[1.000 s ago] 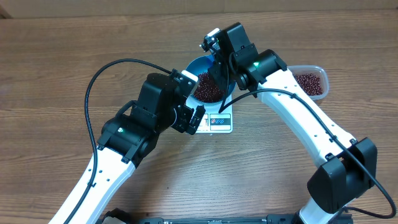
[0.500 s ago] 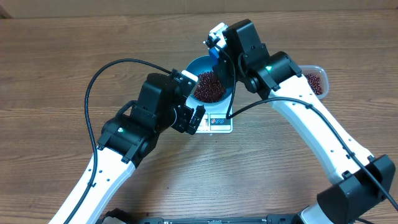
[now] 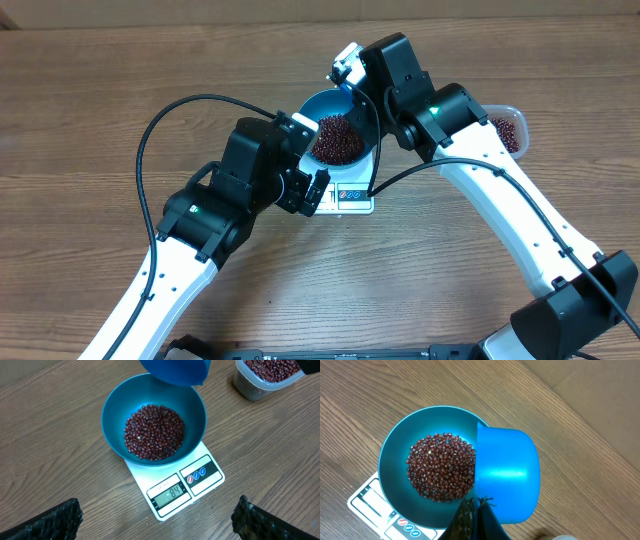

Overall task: Scoop item into bowl and weigh 150g on scale
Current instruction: 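Tilt the scoop with the right gripper to pour beans into the bowl, then move the empty scoop with the right gripper back to the bean tub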

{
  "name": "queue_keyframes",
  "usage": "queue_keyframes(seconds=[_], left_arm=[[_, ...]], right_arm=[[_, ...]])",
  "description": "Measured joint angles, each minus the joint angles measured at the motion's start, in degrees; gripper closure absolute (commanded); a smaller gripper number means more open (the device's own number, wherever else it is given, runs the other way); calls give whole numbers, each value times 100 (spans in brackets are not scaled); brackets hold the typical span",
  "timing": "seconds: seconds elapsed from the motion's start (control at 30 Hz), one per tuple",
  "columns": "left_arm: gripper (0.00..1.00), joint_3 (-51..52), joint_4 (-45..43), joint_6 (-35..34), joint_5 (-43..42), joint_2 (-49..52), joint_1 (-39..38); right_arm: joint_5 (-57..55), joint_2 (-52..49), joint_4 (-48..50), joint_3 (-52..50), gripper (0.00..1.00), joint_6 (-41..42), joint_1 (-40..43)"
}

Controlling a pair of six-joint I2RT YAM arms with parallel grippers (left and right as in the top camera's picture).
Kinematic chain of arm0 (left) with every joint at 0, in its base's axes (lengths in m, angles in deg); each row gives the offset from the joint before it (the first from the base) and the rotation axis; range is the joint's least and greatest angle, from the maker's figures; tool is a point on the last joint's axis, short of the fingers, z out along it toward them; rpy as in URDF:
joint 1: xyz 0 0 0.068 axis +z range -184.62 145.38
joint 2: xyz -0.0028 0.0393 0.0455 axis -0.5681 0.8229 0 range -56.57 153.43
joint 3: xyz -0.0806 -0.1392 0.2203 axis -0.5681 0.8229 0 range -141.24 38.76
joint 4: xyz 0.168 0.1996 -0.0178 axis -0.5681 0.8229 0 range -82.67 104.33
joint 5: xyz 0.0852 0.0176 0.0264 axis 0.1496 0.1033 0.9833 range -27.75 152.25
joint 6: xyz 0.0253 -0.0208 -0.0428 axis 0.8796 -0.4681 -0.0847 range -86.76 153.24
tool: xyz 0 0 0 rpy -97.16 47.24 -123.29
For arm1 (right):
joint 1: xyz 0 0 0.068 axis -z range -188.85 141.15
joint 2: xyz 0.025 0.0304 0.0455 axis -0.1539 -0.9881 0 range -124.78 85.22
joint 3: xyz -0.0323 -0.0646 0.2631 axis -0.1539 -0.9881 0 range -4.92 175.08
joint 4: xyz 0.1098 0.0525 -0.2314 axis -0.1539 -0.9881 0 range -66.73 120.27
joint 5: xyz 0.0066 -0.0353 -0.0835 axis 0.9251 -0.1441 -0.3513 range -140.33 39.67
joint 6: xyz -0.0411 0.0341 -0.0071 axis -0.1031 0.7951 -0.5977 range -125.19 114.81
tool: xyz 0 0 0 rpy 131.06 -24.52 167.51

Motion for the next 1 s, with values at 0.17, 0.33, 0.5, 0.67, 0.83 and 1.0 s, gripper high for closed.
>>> queue_keyframes(seconds=[0.17, 0.33, 0.5, 0.67, 0.83, 1.0], left_arm=[[0, 0, 4, 0, 0, 0, 0], [0, 0, 24, 0, 0, 0, 0], [1, 0, 22, 0, 0, 0, 0], [0, 0, 24, 0, 0, 0, 0], [1, 0, 24, 0, 0, 0, 0], [0, 0, 24, 0, -2, 0, 0]], right_arm=[[-90, 11, 63, 0, 96, 109, 0], [-546, 186, 330, 0, 96, 476, 0], [-1565, 463, 468, 9, 96, 846, 0], [-2688, 501, 468, 13, 96, 942, 11], [-3244, 501, 400, 13, 96, 1008, 201], [-3429, 501, 208, 13, 96, 1143, 750]])
